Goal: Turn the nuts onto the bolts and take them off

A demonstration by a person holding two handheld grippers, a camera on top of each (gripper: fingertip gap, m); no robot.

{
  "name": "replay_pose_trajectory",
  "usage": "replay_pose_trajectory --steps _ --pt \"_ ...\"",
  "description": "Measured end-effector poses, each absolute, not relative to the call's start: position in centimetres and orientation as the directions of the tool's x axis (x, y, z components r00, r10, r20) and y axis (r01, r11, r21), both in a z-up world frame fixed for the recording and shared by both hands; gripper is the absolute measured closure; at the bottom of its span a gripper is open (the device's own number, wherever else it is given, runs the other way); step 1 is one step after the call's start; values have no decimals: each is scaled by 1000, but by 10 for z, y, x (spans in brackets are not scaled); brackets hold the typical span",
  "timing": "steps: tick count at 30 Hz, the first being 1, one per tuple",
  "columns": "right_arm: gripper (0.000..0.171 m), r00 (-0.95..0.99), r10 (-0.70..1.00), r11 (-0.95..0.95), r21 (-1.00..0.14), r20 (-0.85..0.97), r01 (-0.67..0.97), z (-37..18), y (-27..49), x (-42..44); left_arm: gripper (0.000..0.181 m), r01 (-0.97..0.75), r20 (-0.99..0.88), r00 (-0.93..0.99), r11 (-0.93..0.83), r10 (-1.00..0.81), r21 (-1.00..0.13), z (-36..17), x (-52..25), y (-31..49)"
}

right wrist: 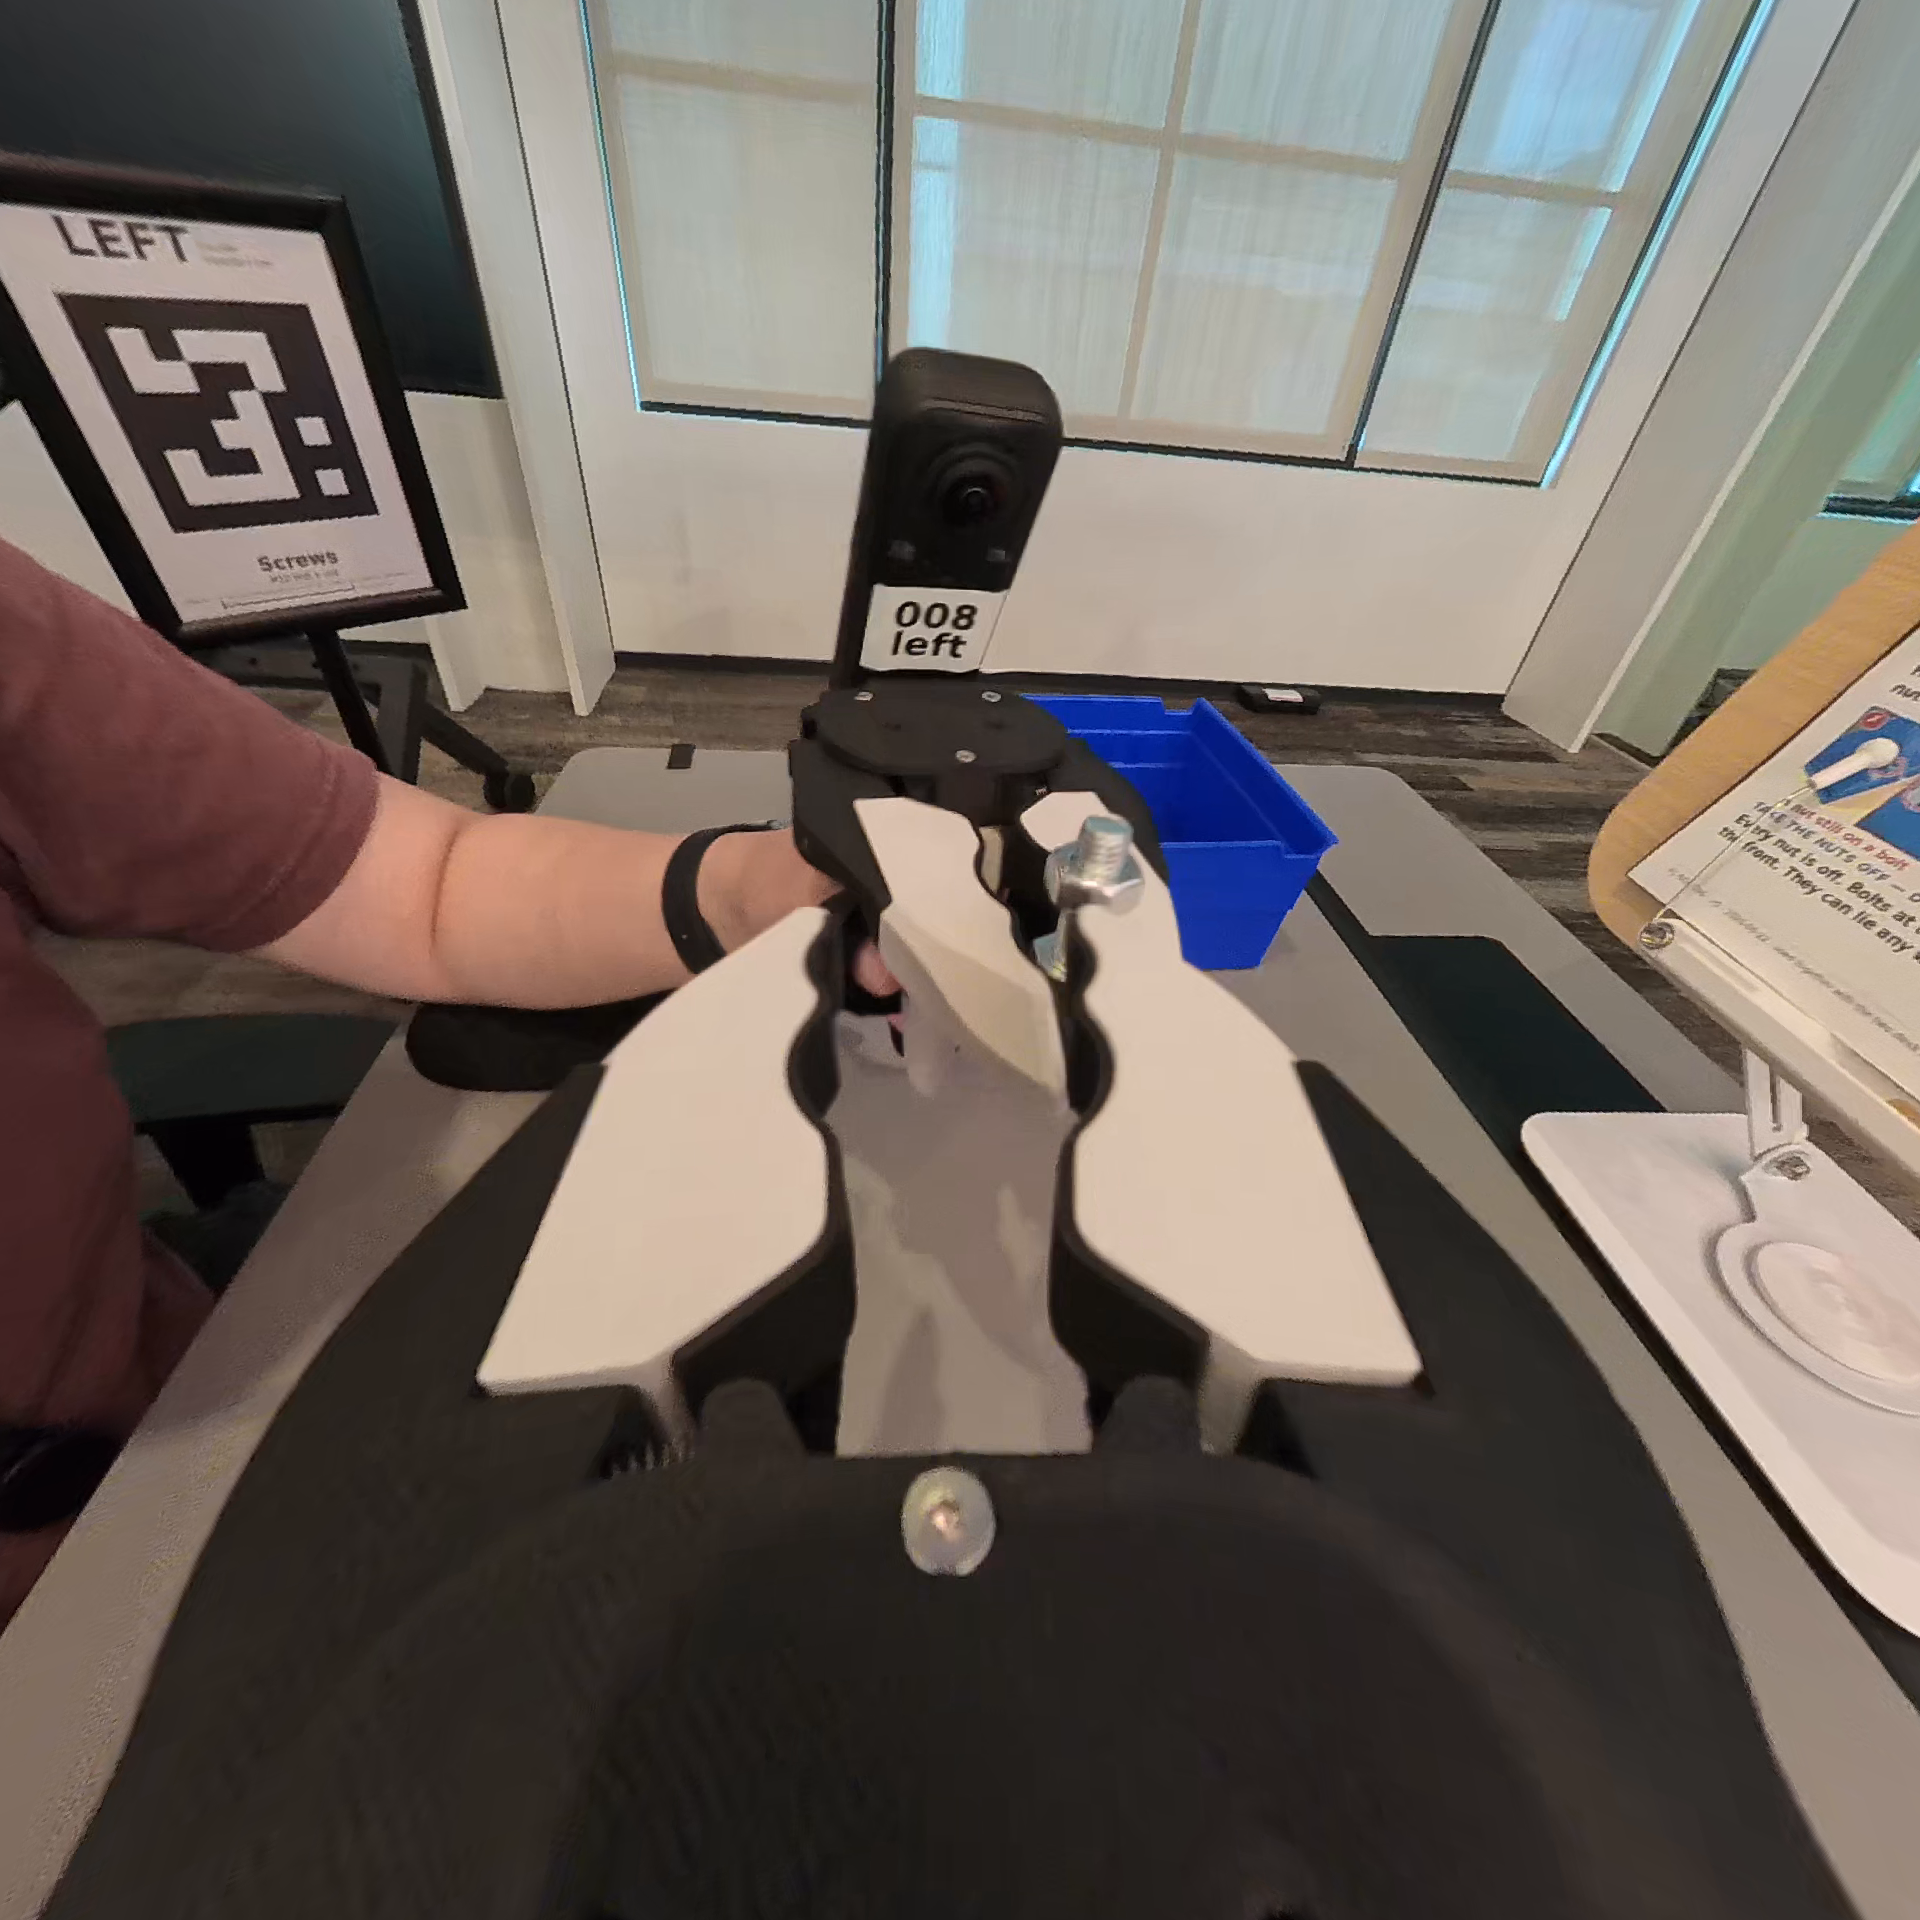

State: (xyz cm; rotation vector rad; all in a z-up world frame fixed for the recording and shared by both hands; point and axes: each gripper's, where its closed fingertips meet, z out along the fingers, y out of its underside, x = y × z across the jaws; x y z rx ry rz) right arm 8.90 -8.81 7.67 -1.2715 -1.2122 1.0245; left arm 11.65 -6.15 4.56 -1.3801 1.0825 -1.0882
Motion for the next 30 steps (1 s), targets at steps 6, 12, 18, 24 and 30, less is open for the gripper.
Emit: replay_pose_trajectory --steps 6,12,18,24,30 --pt "129 146 989 -5 -999 0 35 81 -77 98 165 -47 76 170 -85 -983 -995 45 117 -62" --pt "137 119 991 -61 -998 -57 33 69 -73 90 165 -55 67 125 -75 -990 -996 45 123 -72" --pt "156 52 989 -140 -990 -141 -22 69 -76 86 165 -58 41 106 -47 -994 -997 46 124 -77" --pt "161 17 988 -154 -988 -154 -19 66 -78 83 165 -75 33 90 -40 -995 -996 45 125 -80" --pt "161 17 992 -124 -992 -125 -17 67 -80 84 165 -69 47 63 -51 -997 -996 45 125 -84"
